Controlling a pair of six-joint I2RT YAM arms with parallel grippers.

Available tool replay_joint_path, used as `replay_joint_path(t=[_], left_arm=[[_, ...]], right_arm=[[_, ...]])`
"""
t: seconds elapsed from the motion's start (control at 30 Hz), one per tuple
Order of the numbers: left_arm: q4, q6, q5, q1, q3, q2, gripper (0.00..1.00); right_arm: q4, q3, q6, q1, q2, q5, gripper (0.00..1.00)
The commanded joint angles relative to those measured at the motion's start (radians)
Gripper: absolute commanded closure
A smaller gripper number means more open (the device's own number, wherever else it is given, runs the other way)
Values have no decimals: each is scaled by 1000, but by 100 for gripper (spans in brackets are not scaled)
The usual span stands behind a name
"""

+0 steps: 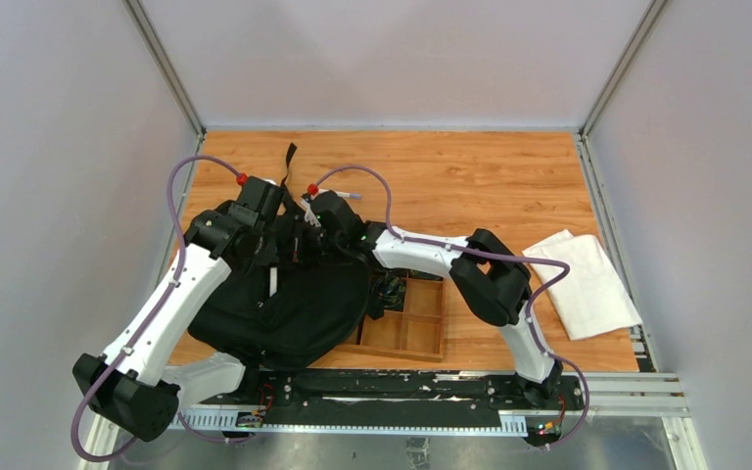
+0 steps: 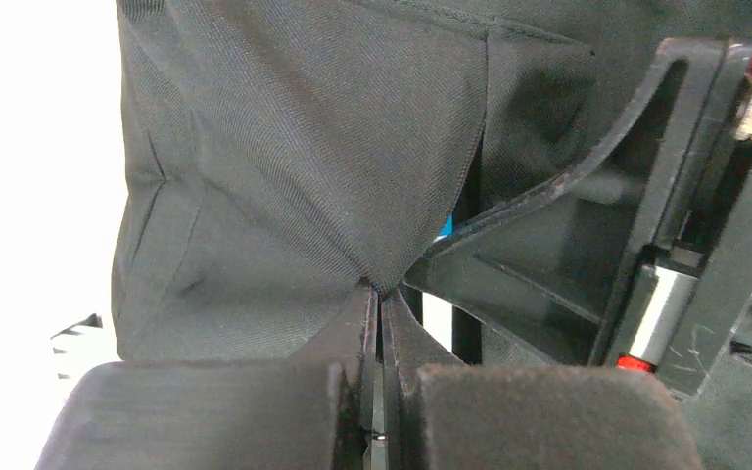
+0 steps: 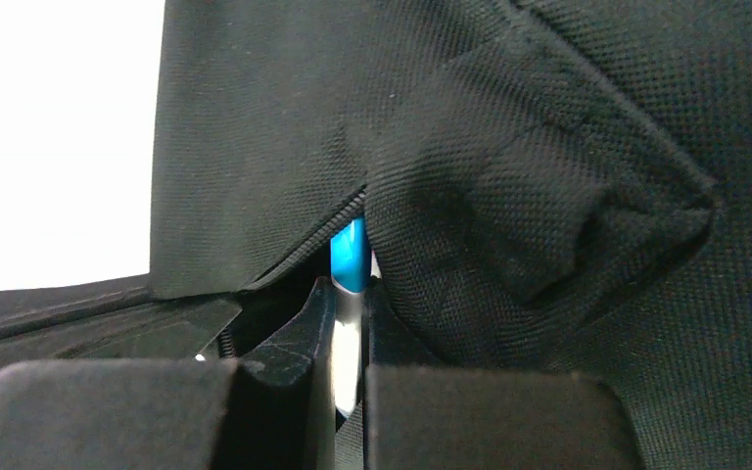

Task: Pack the student bag
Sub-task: Place the stationery in the student bag.

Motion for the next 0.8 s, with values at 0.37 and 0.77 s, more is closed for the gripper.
replay_joint_path(t=[0.37, 0.77], left_arm=[[55, -2, 81, -2, 9, -39, 100], [56, 2, 73, -2, 23, -23, 100]], right_arm=[[-135, 103, -82, 27, 30, 31, 76], [-211, 72, -181, 27, -77, 83, 49]])
